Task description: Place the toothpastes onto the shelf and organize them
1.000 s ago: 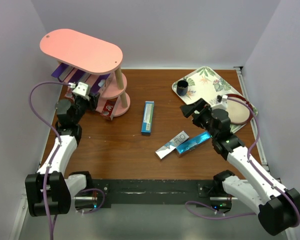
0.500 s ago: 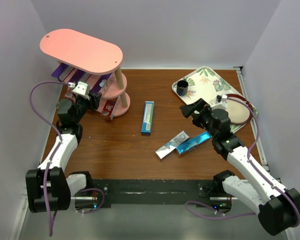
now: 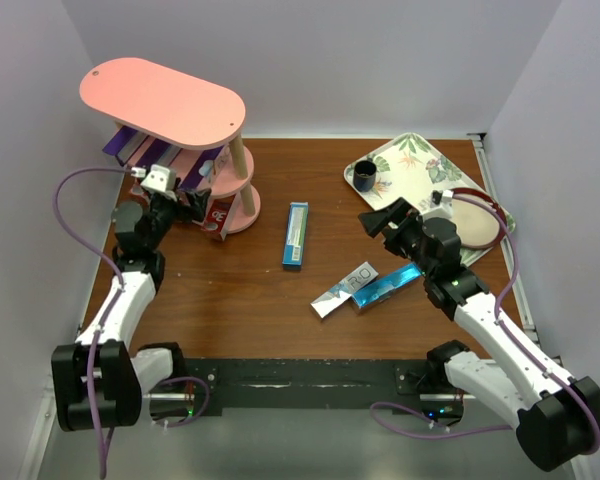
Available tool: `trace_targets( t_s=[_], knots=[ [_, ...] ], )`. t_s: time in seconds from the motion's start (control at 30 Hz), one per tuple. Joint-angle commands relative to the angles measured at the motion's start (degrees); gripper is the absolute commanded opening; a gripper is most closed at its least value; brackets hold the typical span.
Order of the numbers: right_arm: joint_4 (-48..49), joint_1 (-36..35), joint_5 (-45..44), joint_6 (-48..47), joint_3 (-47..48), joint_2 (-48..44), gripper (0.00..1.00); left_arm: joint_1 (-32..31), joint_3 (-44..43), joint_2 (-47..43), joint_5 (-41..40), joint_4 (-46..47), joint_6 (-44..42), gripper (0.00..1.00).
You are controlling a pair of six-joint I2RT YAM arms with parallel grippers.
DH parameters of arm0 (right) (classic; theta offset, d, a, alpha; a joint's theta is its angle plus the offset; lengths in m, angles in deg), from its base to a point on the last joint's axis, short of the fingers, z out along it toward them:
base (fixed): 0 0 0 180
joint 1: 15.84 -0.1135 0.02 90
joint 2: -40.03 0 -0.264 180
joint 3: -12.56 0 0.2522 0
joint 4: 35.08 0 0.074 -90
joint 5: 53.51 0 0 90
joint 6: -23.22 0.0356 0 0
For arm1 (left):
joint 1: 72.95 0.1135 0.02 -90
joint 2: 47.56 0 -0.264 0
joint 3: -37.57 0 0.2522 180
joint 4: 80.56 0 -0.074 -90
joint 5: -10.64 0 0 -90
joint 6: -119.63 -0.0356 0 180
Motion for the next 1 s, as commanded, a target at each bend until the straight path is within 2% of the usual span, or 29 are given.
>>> trace_targets(
  t_s=[0.0,0.07,0.2,0.33,0.47,0.57,0.7,0.97],
  knots=[
    [-0.3,0.2,1.0,-0.9,1.7,-1.2,0.98,0.4,0.1,-6.0,-2.5,0.2,0.3,0.95],
    [-1.5,0.2,0.9,-1.3,2.2,-1.5,0.99,0.4,0.1,-8.0,-4.2,-2.4,0.2,1.00],
    [-3.5,0.2,0.6,-1.9,3.0,-1.8,0.98,-0.2,-2.6,-11.5,-8.3,-9.8,0.8,1.00],
    [-5.7,0.1,0.4,-3.2,4.2,-1.9,0.98,-1.6,-5.5,-14.3,-17.4,-20.1,4.4,1.00],
    [-9.0,0.2,0.3,-4.6,4.7,-2.1,0.99,-4.8,-8.4,-17.5,-25.5,-29.2,4.5,1.00],
    [-11.1,0.2,0.3,-6.0,5.0,-2.1,0.99,-10.6,-9.4,-21.2,-30.0,-35.4,6.0,1.00],
    [-13.3,0.2,0.0,-7.5,5.0,-2.2,0.99,-14.4,-9.1,-26.2,-27.8,-41.5,11.6,1.00],
    [-16.1,0.2,-2.0,-10.4,4.3,-3.4,0.99,-19.7,-4.3,-31.5,-19.5,-44.5,23.4,0.96]
  ],
)
